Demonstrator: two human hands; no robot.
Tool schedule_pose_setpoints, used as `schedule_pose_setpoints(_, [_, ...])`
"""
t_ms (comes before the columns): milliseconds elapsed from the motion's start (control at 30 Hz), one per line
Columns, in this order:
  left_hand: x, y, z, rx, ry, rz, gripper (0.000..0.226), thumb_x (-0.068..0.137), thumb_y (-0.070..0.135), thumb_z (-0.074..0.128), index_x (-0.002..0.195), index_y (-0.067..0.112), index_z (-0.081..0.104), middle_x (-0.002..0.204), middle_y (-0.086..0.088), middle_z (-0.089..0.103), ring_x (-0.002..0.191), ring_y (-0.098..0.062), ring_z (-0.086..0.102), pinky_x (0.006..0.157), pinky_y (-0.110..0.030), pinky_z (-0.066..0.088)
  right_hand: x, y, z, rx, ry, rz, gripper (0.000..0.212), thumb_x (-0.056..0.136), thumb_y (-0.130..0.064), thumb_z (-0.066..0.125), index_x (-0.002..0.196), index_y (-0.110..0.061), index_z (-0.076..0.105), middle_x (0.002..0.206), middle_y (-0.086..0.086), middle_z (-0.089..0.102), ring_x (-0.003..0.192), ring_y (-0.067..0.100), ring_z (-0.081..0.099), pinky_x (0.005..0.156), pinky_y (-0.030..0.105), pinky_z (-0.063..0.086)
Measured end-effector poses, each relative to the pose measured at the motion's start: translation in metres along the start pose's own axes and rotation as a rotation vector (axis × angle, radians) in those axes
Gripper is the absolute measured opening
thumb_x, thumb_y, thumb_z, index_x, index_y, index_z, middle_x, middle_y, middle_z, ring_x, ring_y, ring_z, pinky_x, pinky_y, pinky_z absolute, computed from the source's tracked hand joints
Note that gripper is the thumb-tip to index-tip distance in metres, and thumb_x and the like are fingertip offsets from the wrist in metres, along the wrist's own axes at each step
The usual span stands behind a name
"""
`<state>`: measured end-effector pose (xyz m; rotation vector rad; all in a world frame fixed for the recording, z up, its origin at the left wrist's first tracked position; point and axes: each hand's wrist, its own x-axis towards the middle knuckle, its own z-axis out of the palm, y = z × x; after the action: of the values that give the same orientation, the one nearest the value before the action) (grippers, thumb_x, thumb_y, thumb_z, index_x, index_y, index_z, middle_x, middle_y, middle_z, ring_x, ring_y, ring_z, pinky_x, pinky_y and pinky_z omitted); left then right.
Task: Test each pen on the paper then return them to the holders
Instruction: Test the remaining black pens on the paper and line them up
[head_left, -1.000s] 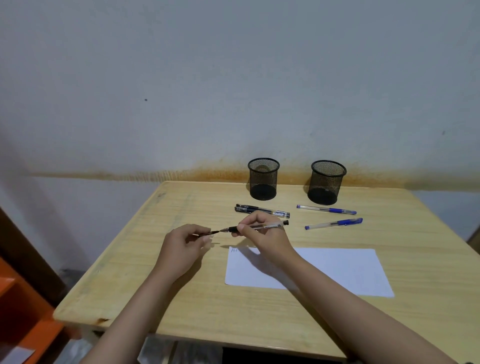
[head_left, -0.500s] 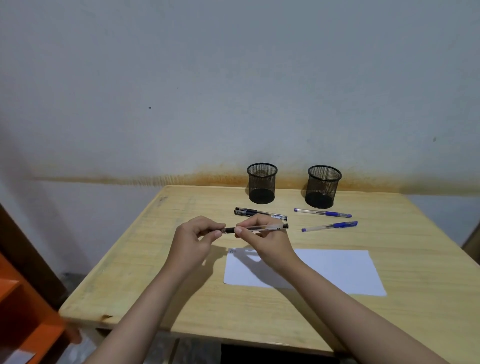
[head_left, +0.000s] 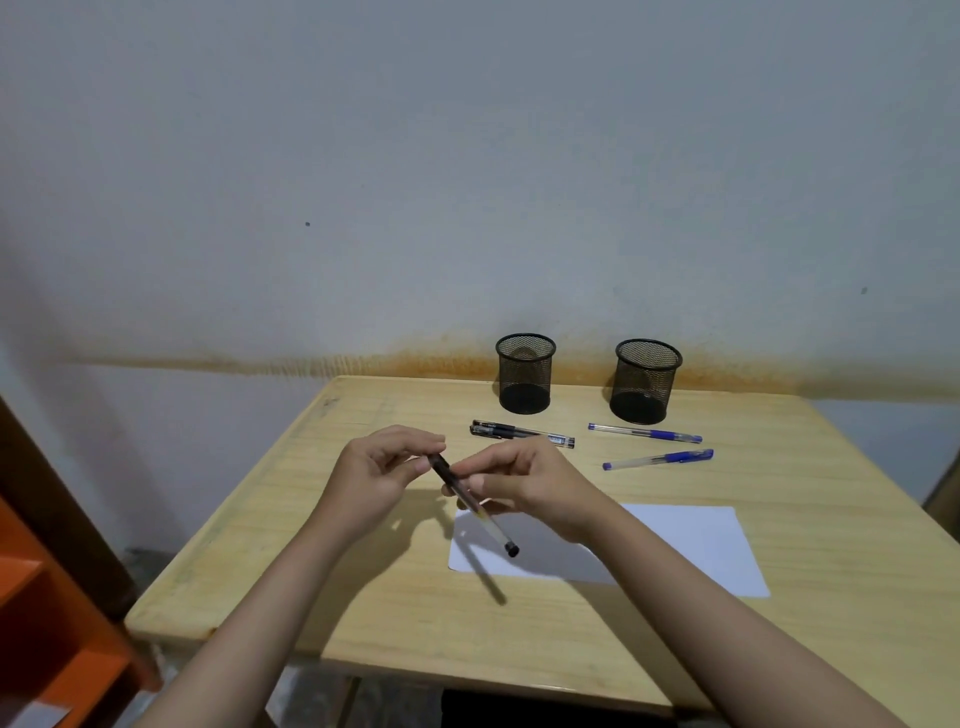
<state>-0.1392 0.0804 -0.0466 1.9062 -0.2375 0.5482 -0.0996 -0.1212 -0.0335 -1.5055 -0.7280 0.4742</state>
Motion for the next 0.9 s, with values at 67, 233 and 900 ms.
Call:
schedule_pose_setpoints(67, [-0.002, -0.001, -0.001, -0.015, -0.01, -0.028, 0.039, 0.077, -0.013, 0.063, 0.083, 0.023, 0.076, 0.093, 0.019, 0.073, 0.098, -0.003, 0.065, 0.086, -0.016, 0.05, 0.003, 0.0, 0.008, 0.028, 0.047, 0.062, 0.014, 0.083, 0.0, 0.067, 0.097, 0.001, 0.071, 0.077, 0.009, 0.072, 0.063, 0.013, 0.068, 0.061, 0.024, 0.056])
schedule_pose_setpoints(233, [-0.013, -0.015, -0.017, 0.049, 0.004, -0.159, 0.04, 0.079, 0.007, 0.071, 0.104, 0.037, 0.064, 0.104, 0.025, 0.067, 0.109, 0.001, 0.059, 0.096, -0.022, 0.046, 0.016, 0.008, 0.033, 0.098, 0.127, 0.196, 0.027, 0.076, 0.01, 0.068, 0.1, -0.002, 0.062, 0.067, 0.009, 0.071, 0.048, 0.017, 0.064, 0.053, 0.029, 0.056])
schedule_pose_setpoints(900, [-0.069, -0.081, -0.088, 0.811, -0.16, -0.345, 0.058, 0.09, 0.055, 0.034, 0.141, 0.028, 0.035, 0.155, 0.011, 0.02, 0.143, -0.01, 0.017, 0.116, -0.036, 0.015, 0.092, 0.05, 0.099, -0.229, 0.301, 0.359, 0.038, 0.072, 0.0, 0.079, 0.104, 0.0, 0.06, 0.096, 0.014, 0.064, 0.061, 0.019, 0.064, 0.042, 0.018, 0.049])
